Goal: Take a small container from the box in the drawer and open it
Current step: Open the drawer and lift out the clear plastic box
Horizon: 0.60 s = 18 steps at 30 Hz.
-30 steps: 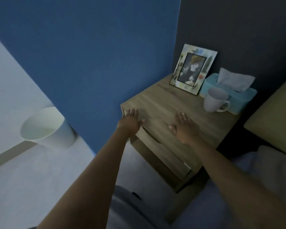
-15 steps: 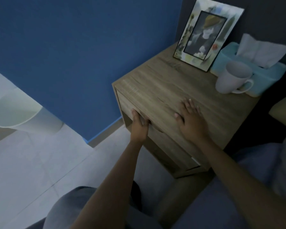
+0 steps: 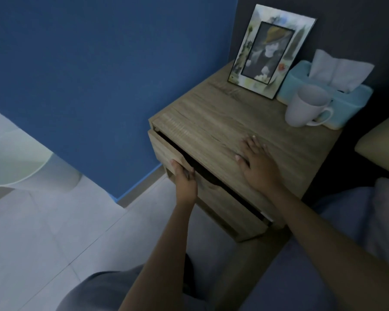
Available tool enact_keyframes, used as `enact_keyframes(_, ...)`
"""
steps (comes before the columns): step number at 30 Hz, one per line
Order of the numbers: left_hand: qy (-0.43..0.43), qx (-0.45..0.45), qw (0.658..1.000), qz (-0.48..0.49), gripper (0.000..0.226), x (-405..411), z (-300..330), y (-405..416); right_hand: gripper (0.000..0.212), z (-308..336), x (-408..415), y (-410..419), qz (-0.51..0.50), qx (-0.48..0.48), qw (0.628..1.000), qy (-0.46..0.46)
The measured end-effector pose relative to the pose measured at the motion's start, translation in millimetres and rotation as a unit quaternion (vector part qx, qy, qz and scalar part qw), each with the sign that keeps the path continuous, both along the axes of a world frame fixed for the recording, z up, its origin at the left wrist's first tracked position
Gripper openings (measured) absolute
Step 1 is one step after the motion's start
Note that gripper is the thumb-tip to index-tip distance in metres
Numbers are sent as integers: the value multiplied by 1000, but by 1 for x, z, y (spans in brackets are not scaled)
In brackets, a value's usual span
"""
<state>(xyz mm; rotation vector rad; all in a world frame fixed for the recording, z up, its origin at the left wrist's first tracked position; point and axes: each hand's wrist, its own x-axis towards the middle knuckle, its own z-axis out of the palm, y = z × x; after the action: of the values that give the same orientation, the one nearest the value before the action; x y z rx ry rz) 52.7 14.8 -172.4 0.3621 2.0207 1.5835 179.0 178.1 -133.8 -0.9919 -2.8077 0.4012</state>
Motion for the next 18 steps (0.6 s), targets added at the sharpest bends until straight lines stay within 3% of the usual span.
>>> enact_keyframes(18, 14, -14, 997, 78, 57, 3, -11, -140, 56, 3, -3, -2, -14, -10, 1000, 9)
